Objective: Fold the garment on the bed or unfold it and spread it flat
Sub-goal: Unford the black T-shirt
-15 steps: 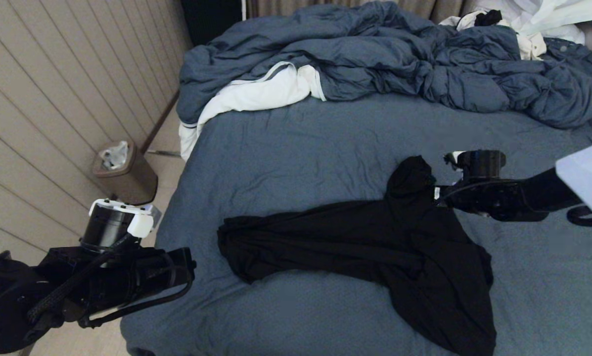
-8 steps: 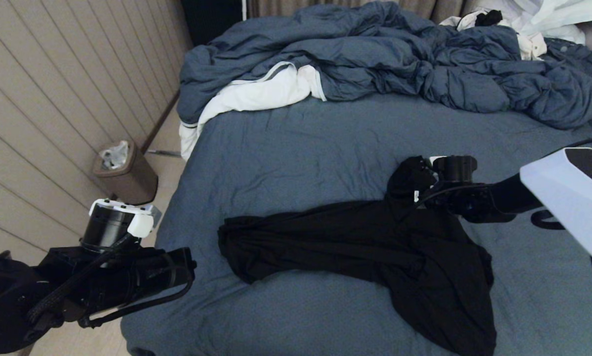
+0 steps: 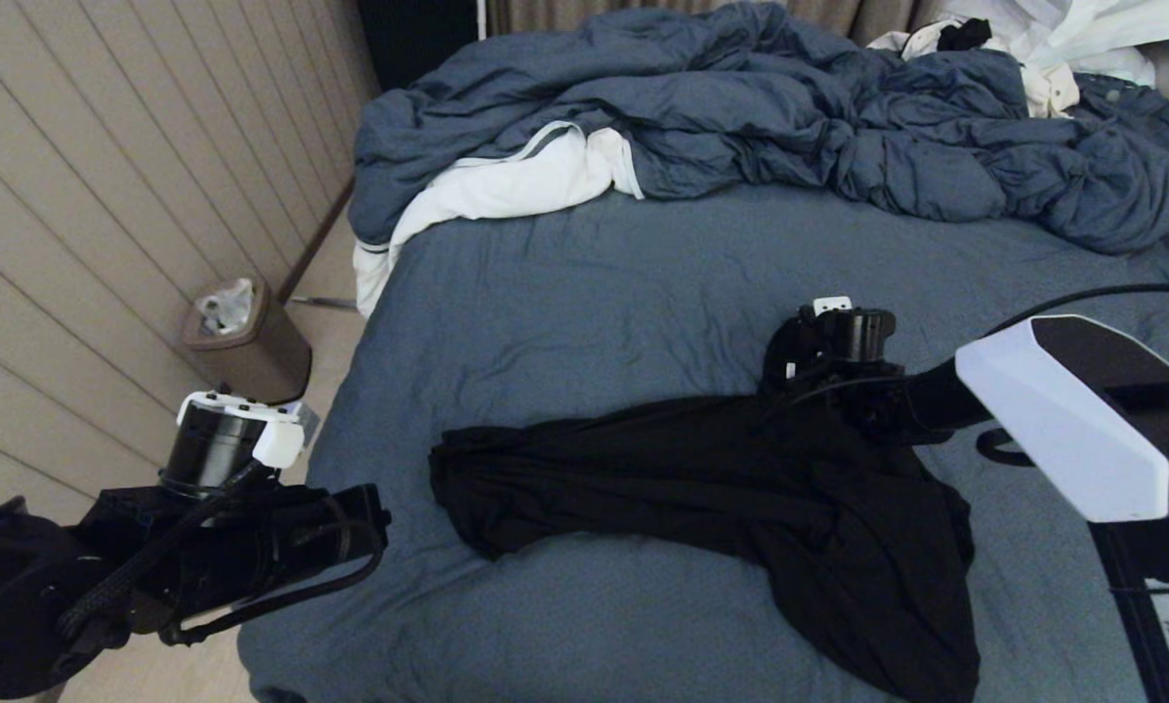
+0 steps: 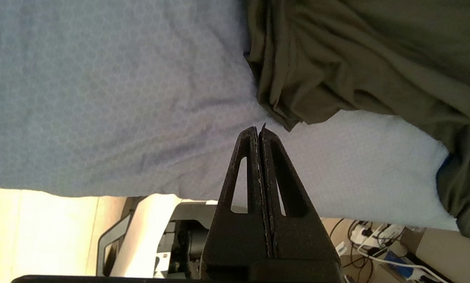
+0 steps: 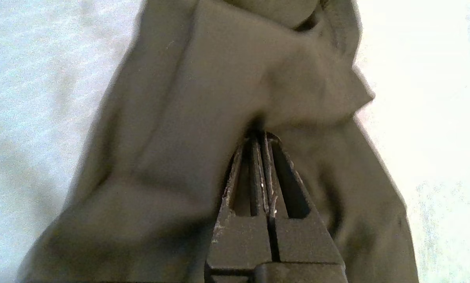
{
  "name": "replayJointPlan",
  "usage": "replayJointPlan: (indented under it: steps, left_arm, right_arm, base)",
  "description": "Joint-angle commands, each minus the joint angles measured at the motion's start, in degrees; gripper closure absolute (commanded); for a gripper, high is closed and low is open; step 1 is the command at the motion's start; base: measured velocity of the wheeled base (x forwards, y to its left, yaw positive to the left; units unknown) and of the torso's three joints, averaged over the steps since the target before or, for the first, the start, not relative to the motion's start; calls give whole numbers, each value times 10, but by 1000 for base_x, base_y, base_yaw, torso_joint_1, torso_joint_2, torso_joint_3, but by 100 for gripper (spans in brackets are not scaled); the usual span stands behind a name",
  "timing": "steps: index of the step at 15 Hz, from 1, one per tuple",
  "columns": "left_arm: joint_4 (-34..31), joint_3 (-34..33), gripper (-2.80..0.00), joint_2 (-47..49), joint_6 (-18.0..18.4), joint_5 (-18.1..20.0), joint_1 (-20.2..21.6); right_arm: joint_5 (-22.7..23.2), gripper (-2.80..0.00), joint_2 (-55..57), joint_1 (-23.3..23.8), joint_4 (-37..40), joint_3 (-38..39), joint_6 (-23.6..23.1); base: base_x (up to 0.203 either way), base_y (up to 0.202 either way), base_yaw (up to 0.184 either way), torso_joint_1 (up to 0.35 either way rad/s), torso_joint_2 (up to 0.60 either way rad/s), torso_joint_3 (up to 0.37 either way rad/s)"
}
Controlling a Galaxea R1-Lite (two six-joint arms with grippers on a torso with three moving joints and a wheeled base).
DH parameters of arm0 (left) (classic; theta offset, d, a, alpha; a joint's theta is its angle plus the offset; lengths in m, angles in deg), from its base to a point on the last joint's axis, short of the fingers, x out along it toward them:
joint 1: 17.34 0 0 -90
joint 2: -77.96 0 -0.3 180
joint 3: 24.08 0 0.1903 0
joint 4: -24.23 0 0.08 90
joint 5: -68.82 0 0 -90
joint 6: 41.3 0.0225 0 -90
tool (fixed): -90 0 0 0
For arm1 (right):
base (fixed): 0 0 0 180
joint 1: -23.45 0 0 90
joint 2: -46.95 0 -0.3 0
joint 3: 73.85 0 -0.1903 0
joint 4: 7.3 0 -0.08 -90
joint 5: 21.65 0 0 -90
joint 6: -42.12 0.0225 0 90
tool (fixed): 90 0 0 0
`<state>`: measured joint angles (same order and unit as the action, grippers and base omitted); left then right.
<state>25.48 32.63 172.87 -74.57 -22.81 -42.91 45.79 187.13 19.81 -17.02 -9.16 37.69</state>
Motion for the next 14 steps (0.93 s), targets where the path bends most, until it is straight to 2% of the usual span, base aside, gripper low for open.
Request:
replayJointPlan:
  steps: [1,5,8,14]
  left_arm:
    - [7,-2,0,2,-1,0,0]
    - [10,-5,0,2,-4,0,0]
    - [23,-6,0,6,-5,-1,0]
    - [24,-6,0,10,-5,-1,0]
  right_arm:
    - [-24,0,31,-23,-36,-24,-7]
    - [-56,0,40,-59,-70,-70,-10]
    - [-60,0,42,-91,-83,-95,-16]
    - [-86,0,67,-113,-91,-175,-56]
  base:
    - [0,0,0,0,0,0]
    - [0,0,0,0,0,0]
    - [0,0,0,0,0,0]
    - [0,0,0,0,0,0]
